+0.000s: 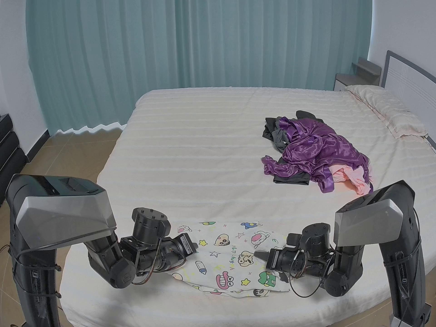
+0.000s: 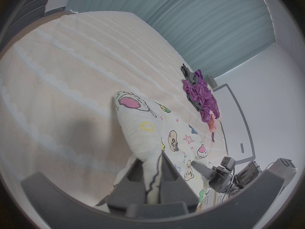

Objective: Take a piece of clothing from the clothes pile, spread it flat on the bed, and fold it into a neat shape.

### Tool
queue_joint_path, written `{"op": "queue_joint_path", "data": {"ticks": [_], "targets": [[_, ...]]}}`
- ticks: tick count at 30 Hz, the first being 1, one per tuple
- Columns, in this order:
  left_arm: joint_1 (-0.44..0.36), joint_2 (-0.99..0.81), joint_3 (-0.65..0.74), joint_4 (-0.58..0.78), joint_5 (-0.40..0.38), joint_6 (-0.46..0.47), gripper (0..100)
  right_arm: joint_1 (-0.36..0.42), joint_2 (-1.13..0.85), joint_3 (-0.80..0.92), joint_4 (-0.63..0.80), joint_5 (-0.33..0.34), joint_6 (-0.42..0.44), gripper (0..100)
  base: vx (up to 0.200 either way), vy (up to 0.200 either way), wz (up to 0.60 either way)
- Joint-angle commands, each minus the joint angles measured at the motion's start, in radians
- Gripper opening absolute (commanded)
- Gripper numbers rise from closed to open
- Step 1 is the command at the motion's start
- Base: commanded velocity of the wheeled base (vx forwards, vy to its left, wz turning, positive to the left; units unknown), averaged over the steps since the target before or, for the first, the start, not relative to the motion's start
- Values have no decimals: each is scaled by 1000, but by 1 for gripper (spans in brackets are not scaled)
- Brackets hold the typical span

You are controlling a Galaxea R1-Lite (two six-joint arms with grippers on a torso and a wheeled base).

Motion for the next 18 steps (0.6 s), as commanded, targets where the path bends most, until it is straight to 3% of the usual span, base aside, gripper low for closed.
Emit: {"op": "queue_joint_path", "data": {"ticks": [1, 6, 18], "targets": [[-2, -9, 3, 0, 0, 0, 0, -4, -21, 14, -1, 1, 0, 0, 0, -200, 0], [-2, -40, 29, 0, -2, -2, 0, -8, -76, 49, -4, 3, 51, 0, 0, -200, 0], [-16, -40, 28, -3, 13, -2, 0, -42, -87, 68, -2, 3, 49, 0, 0, -200, 0]]}}
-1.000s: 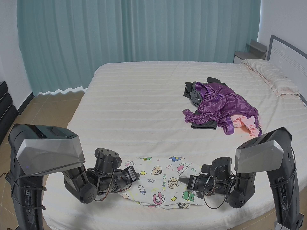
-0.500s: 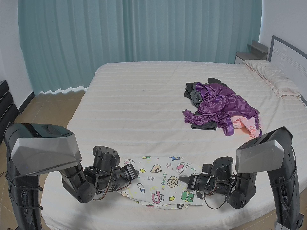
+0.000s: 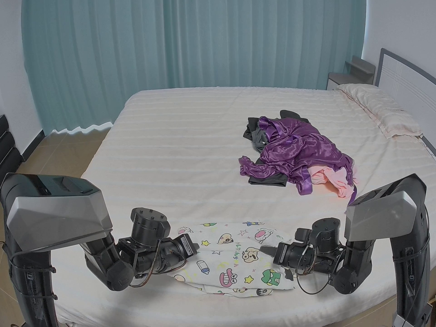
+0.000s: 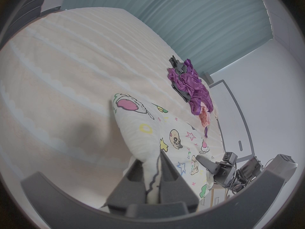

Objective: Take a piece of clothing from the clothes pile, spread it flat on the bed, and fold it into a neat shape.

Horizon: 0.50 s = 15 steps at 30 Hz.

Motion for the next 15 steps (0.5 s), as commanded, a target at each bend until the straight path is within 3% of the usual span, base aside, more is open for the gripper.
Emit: {"op": "queue_joint_path", "data": {"ticks": [1, 15], "targets": [[-2, 1, -5, -1, 1, 0, 0, -10, -9, 5, 4, -1, -3, 0, 0, -200, 0], [-2, 1, -8, 2, 1, 0, 0, -27, -19, 5, 13, -2, -5, 0, 0, -200, 0]]}}
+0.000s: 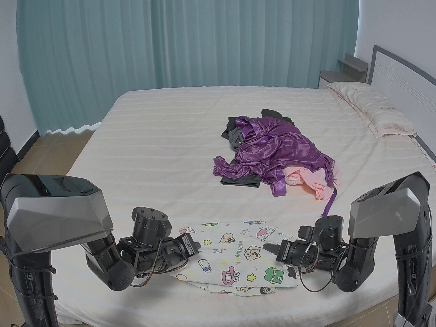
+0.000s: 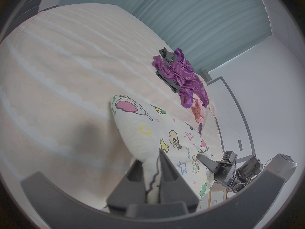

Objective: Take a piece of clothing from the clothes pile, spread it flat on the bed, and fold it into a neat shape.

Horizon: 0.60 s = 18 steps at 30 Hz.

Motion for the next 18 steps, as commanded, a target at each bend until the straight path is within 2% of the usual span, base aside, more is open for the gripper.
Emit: {"op": "queue_joint_path", "data": {"ticks": [1, 18], "targets": [[0, 0, 0, 1, 1, 0, 0, -6, -4, 1, -1, -1, 0, 0, 0, -200, 0], [0, 14, -1, -4, 1, 0, 0, -20, -1, -2, -1, -1, 0, 0, 0, -200, 0]]}}
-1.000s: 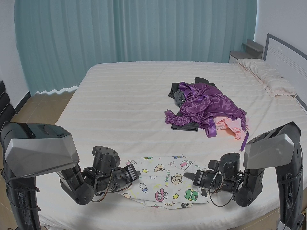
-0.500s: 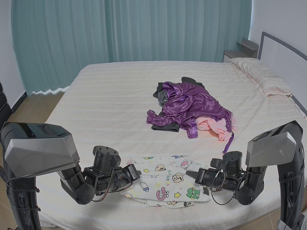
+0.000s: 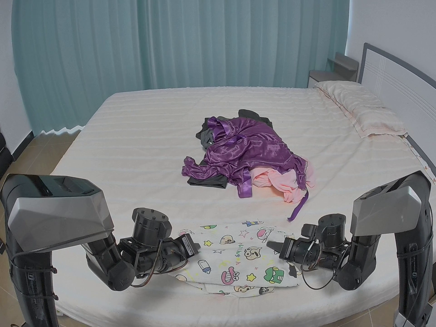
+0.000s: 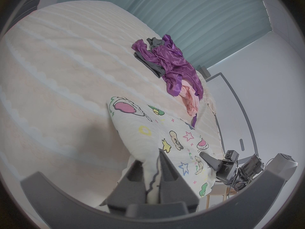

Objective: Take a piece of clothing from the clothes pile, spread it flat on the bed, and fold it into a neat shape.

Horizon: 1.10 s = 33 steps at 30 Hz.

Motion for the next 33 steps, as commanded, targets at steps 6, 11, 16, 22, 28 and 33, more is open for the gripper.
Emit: {"op": "queue_joint_path", "data": {"ticks": [6, 11, 16, 22, 28, 33], "targets": [[0, 16, -1, -5, -1, 1, 0, -15, 4, -6, -1, 1, 0, 0, 0, -100, 0], [0, 25, 4, -7, 0, 1, 0, -22, 10, -9, -1, 3, 0, 0, 0, 0, 0], [0, 41, 12, -10, 32, 3, 0, -25, 11, -8, -1, 3, -3, 0, 0, 0, 0], [0, 44, 24, -11, 49, 6, 100, -24, 11, -4, 27, 1, -20, 100, 0, 0, 0], [3, 42, 39, -14, 49, 6, 100, -88, -25, 26, 28, 3, -81, 100, 0, 0, 0], [90, 38, 30, -61, 34, -7, 100, -167, -96, 134, 28, 35, -186, 100, 0, 0, 0]]}}
